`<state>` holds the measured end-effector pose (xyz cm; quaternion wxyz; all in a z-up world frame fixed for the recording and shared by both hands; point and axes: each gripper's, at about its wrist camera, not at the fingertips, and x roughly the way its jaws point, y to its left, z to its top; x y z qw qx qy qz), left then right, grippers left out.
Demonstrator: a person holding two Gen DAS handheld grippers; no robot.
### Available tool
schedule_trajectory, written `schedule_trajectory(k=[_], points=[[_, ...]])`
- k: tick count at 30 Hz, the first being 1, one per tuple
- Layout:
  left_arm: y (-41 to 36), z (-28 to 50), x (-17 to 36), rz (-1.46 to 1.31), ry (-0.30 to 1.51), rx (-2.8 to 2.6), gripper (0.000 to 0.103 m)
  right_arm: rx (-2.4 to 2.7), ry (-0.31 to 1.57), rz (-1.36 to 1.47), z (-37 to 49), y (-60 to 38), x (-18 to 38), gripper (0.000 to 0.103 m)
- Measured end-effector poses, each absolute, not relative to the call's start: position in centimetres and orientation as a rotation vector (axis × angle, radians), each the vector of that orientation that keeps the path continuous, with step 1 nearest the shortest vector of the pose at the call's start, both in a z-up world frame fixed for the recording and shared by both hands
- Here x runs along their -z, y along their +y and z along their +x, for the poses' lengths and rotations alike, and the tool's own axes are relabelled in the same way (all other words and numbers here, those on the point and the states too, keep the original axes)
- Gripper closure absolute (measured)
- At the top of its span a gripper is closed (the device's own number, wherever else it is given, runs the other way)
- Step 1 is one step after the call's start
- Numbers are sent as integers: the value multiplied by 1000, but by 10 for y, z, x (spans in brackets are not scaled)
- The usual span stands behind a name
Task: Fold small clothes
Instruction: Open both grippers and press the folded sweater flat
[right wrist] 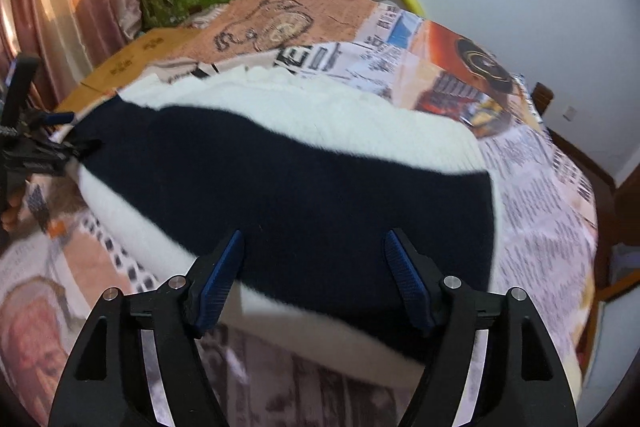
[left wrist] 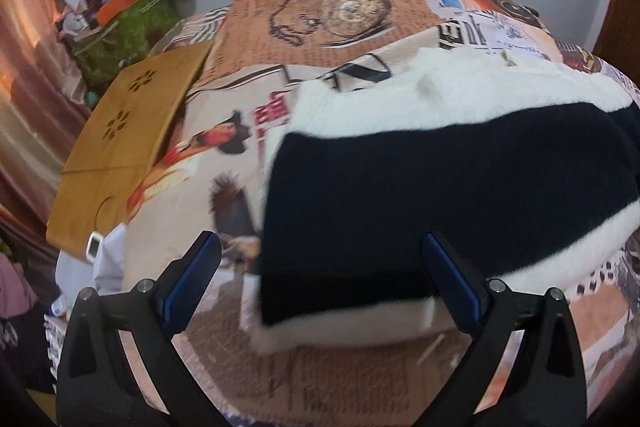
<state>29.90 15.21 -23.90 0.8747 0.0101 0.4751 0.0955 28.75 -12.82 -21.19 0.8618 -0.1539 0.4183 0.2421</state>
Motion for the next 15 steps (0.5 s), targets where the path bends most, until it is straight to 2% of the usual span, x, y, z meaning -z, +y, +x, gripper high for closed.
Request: schedule_trajectory(k=[6,13,15], points=[[181,272,230,-47,983,-264,2,-473,879,-340,277,-131,202,33],[210,243,229,-356,1000,-207,2,-524,789,-325,271,-104,173,33],[208,238,234,-423,1008,-171,2,-545,764,-329,270,-92,169,29]])
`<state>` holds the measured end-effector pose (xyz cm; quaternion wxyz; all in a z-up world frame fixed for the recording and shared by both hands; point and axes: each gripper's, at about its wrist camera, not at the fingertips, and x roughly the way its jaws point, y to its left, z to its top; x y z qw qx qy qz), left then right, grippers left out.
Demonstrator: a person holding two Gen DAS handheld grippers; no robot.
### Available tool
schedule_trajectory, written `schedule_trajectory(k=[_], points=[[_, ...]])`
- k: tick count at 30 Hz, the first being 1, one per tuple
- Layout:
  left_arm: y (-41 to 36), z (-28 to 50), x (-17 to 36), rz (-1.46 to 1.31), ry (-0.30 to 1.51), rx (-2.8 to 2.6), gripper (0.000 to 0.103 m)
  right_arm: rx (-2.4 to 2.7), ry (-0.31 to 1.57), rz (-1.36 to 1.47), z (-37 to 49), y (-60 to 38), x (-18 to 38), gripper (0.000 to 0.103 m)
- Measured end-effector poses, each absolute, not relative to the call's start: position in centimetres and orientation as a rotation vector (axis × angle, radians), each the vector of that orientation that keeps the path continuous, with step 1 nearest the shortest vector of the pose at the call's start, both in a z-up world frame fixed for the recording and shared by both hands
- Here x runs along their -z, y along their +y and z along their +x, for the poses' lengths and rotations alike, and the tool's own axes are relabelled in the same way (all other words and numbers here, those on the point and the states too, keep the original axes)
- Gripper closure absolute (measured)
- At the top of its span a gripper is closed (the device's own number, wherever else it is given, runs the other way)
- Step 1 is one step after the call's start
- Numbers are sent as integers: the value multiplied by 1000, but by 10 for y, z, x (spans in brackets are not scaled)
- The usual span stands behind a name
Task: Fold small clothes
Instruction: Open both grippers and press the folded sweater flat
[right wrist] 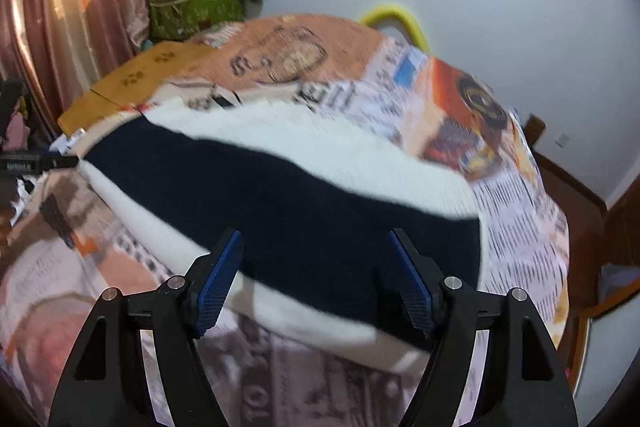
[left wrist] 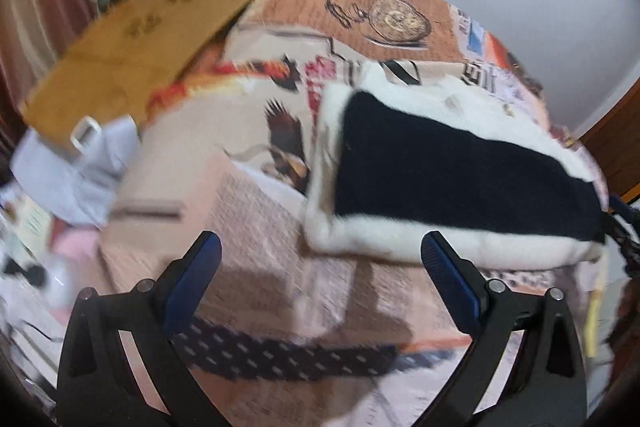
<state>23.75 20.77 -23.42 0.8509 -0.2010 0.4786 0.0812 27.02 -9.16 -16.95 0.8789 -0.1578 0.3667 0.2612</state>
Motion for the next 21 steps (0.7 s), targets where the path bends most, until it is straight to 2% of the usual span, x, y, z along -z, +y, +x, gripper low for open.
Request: schedule_trajectory(k=[7,12,19,20,21], points=[[190,248,252,-638,1047,-5,3,-588,772,-375,274,-47,190,27],[189,269,273,-800,1087,74,8,-575,840,-389,286,-37,216,27],[194,294,283,-834,1057,24,8,-631,924,-223,300,-54,224,26],[196,297,283,-843,1049,9,9,-633,925,-220,298,-54,223,26],[198,300,283,-842,1041,-15,16,-634,924,-223,297,-53,223,26]])
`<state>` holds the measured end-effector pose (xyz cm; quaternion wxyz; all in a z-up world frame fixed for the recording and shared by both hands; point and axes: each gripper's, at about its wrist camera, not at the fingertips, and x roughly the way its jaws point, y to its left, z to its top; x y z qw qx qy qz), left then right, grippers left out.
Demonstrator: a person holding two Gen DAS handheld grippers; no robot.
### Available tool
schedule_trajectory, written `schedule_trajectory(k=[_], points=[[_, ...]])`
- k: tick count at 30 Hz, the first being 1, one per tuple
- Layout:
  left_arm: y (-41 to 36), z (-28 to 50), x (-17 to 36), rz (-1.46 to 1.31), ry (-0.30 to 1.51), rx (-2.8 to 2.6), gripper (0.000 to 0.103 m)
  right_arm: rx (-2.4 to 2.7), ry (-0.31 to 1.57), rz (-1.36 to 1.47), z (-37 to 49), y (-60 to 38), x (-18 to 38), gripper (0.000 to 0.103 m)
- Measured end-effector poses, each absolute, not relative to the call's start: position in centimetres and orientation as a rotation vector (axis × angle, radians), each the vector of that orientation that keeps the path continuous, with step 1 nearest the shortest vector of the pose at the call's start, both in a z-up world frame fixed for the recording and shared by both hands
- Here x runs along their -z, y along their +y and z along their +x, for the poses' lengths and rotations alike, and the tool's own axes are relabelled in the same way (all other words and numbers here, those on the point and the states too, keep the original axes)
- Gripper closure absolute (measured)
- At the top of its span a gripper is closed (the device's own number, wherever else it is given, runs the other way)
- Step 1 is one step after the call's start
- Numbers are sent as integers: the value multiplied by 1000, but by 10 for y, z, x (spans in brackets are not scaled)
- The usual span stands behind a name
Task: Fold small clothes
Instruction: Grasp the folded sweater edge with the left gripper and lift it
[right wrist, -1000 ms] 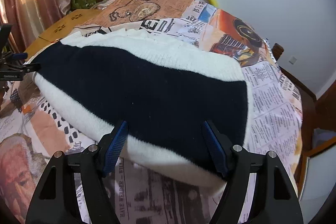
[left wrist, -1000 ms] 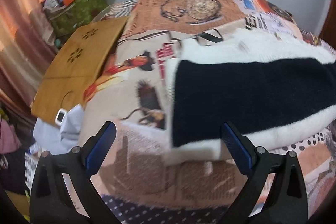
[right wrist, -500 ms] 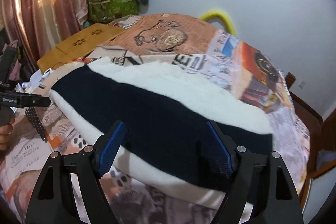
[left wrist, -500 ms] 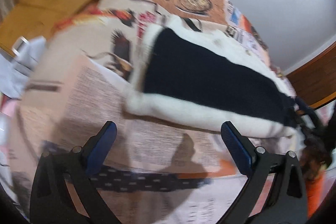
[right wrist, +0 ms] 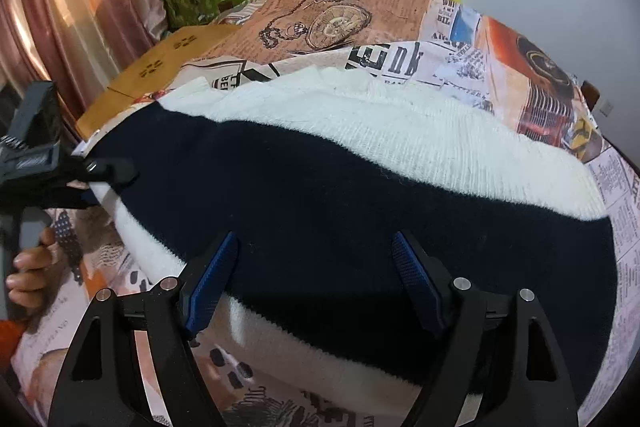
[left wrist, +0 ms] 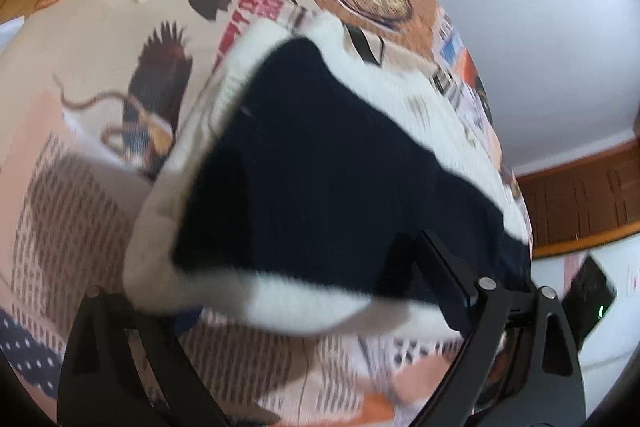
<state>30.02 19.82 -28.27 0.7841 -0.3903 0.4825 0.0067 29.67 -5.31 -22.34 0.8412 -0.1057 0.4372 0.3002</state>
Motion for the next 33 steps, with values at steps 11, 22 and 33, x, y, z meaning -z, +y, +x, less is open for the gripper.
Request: schedule_trajectory(k=[11,22,33], points=[[207,304,235,-664,898,-218,79,-645,924,-212,286,-56,212,27],[193,305,116,-481,707,-226,79,-594,887,-179,277,-100,198,27],[53,366,58,-274,692,-18,80,-615,869,-116,266,-127,196,27]])
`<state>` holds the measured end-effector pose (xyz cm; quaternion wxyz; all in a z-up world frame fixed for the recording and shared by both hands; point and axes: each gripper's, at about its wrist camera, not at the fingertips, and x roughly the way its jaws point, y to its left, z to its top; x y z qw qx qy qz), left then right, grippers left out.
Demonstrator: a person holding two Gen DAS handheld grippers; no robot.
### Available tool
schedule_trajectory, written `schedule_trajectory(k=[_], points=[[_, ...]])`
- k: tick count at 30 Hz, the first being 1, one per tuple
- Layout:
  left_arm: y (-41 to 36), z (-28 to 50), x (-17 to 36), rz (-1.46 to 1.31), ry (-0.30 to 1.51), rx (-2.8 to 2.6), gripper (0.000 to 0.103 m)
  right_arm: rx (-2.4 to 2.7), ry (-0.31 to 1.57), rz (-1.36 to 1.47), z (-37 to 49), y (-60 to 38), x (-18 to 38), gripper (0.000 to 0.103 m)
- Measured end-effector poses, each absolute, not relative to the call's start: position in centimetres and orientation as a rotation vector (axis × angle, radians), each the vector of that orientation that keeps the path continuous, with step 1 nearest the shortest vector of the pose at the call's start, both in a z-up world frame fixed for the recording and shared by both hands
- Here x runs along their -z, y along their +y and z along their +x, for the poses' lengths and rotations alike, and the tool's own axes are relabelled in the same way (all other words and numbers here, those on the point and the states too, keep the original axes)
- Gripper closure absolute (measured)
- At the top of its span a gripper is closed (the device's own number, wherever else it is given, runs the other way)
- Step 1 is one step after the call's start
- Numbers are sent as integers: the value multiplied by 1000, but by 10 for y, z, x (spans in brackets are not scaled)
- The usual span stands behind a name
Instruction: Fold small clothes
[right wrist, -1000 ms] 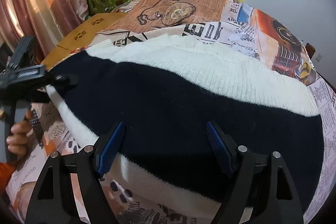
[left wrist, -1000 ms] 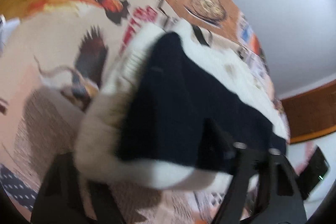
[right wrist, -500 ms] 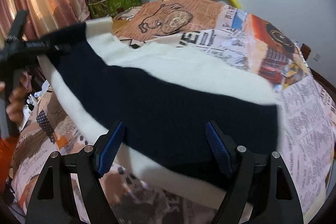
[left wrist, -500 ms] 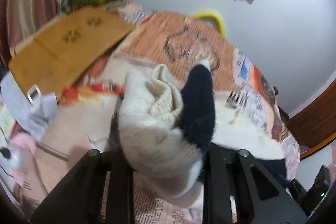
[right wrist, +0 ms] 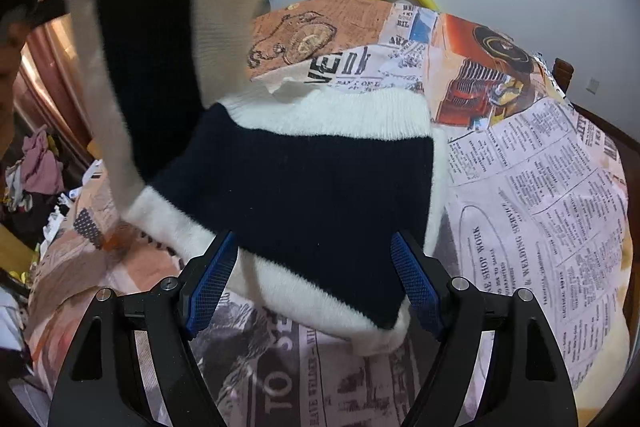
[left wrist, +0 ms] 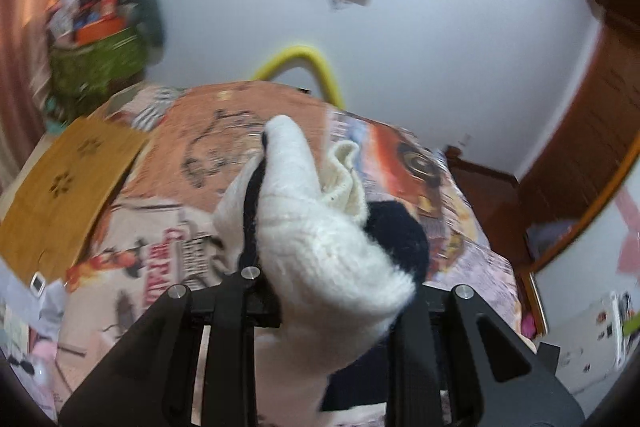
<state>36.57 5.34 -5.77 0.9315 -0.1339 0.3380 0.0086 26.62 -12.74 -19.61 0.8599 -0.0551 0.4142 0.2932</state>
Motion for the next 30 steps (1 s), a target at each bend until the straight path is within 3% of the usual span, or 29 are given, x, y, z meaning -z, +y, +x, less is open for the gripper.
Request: schedule_trajectory(k=[11,21,30], points=[[-65,392,75,-155,781,189,80,-555,832,-5,310,-178,177,27],[-91,381,112,-109,898,345,79,-444,794,29,373,-196,173,27],[-125,374,159,-25,1009,379,78,-379,734,34,356,-233,158,27]])
